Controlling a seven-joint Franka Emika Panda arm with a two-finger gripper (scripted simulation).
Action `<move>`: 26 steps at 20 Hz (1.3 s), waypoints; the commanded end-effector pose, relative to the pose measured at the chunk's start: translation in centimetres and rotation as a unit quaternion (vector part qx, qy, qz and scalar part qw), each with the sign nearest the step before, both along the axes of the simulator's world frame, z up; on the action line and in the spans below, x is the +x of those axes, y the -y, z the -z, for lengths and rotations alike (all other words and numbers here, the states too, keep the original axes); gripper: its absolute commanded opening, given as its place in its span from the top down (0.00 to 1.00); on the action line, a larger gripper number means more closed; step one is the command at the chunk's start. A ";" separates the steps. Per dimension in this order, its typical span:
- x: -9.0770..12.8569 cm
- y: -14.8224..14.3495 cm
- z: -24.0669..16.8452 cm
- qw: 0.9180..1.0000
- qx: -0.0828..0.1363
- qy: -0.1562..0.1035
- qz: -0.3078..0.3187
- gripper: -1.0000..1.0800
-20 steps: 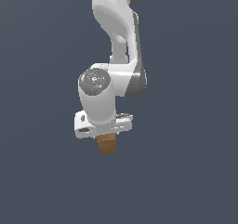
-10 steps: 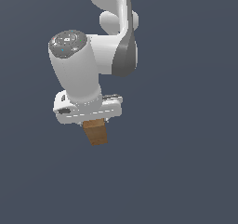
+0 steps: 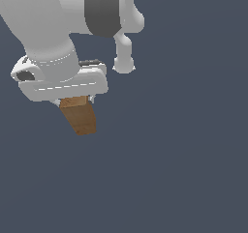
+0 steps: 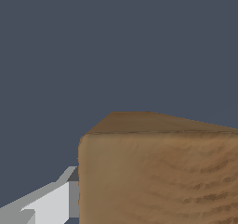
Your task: Pick up the object and move it to a goal position.
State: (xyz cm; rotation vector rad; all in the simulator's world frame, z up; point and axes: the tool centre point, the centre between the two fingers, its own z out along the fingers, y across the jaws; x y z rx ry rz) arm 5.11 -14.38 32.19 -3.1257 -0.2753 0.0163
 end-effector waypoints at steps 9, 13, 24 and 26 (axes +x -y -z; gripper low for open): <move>-2.0 5.0 -10.1 1.000 -0.001 0.005 0.000 1.00; -2.4 6.3 -12.5 1.000 -0.001 0.005 0.000 1.00; -2.7 7.7 -15.1 1.000 -0.001 0.005 0.000 1.00; -2.7 7.8 -15.1 1.000 -0.001 0.005 0.000 1.00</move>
